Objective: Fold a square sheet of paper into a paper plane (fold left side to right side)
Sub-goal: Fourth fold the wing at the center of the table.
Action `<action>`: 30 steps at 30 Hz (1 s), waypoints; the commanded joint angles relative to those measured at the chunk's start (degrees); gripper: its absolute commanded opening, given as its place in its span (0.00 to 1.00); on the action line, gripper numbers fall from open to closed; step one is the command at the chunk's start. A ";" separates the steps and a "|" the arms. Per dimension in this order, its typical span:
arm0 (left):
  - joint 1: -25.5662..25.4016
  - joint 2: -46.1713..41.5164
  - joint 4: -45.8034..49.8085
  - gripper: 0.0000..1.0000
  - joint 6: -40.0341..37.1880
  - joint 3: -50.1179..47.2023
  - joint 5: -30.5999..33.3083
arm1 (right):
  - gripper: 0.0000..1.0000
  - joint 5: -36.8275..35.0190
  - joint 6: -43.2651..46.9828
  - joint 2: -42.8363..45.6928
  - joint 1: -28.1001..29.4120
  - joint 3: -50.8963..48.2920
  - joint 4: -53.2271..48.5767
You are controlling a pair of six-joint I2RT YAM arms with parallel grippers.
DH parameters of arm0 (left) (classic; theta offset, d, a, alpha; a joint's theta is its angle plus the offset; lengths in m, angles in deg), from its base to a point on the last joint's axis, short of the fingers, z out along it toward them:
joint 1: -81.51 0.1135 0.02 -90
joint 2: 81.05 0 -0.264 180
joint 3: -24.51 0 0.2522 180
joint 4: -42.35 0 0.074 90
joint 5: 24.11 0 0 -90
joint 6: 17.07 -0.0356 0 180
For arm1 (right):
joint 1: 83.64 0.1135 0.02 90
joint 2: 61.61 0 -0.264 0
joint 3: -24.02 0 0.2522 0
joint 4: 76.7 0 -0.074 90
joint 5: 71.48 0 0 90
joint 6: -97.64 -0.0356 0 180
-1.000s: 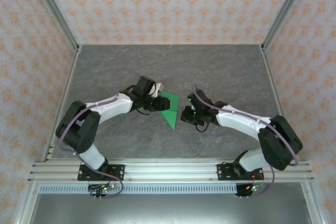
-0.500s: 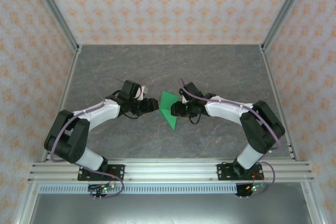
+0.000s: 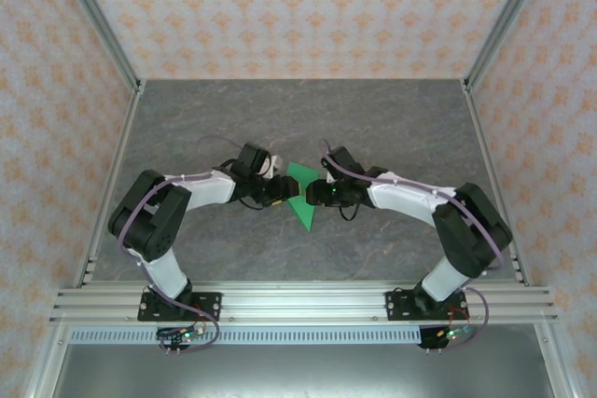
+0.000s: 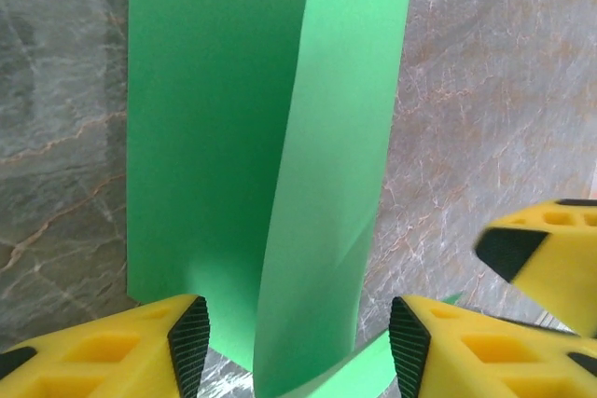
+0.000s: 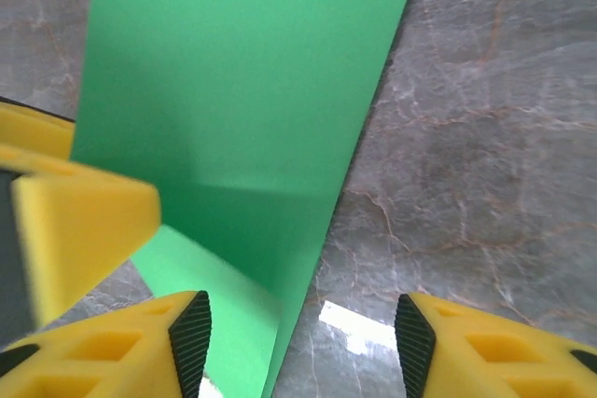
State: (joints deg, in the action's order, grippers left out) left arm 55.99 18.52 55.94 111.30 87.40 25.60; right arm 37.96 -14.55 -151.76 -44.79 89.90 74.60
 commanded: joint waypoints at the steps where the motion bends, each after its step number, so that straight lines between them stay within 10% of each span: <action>1: -0.44 0.82 -2.89 0.53 1.62 2.38 -0.93 | 0.64 -5.81 1.43 7.59 -0.09 -2.14 -1.67; 16: -1.45 -0.06 -2.89 0.28 6.12 2.85 1.18 | 0.78 -21.64 2.44 23.69 11.44 -12.76 -1.44; 30: -2.29 -0.45 -3.77 0.14 11.15 3.15 3.63 | 0.78 -23.73 10.03 14.81 19.27 -12.68 9.11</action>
State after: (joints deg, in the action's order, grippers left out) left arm 54.44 19.29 53.87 120.86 89.26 27.61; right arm 16.32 -8.02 -135.78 -25.93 76.50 80.55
